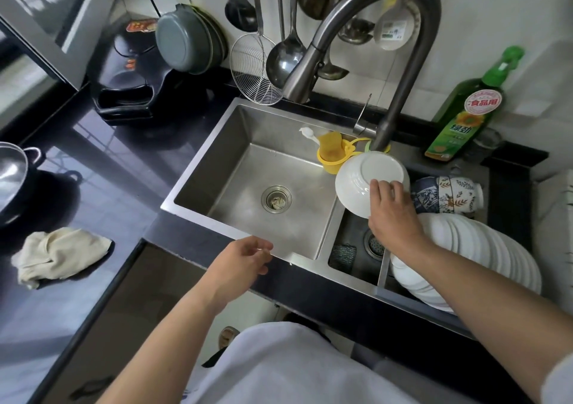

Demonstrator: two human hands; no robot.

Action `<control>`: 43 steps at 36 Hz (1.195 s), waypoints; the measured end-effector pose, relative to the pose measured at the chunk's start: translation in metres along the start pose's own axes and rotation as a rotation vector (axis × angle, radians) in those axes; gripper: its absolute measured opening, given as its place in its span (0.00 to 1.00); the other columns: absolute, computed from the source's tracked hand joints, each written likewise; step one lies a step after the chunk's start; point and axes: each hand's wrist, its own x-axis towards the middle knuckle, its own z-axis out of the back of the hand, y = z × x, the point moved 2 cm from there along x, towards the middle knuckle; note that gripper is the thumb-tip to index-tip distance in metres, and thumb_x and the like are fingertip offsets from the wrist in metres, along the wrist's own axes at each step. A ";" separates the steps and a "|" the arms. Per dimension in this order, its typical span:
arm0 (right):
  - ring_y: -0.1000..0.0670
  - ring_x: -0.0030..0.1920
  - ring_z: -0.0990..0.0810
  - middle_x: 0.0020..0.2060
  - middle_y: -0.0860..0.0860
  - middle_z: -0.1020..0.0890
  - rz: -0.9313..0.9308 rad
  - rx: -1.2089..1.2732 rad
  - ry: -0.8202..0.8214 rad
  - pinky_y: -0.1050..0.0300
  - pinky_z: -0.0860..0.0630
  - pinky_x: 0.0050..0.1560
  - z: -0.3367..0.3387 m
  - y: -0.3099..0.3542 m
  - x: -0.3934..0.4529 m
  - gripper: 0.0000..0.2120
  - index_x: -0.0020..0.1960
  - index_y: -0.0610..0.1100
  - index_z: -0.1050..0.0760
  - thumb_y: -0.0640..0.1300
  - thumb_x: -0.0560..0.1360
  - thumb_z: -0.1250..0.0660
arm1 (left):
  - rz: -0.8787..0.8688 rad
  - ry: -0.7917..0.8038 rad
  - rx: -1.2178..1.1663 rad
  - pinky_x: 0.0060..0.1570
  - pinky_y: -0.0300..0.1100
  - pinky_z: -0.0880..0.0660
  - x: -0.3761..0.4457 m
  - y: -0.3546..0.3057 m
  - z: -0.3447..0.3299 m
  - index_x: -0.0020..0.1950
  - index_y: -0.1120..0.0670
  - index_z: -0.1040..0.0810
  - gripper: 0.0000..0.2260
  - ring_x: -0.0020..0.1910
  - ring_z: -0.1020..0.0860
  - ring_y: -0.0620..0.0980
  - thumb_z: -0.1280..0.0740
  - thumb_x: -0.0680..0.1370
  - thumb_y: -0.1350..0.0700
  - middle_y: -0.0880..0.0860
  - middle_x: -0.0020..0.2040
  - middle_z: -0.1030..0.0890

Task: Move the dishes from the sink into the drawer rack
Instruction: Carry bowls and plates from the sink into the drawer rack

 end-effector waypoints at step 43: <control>0.41 0.59 0.18 0.51 0.43 0.14 -0.506 2.635 0.193 0.42 0.16 0.45 0.079 0.081 -0.101 0.12 0.52 0.45 0.15 0.45 0.71 0.31 | 0.057 0.293 -1.030 0.74 0.55 0.32 -0.012 -0.002 -0.039 0.69 0.50 0.21 0.22 0.64 0.24 0.56 0.34 0.80 0.39 0.58 0.66 0.21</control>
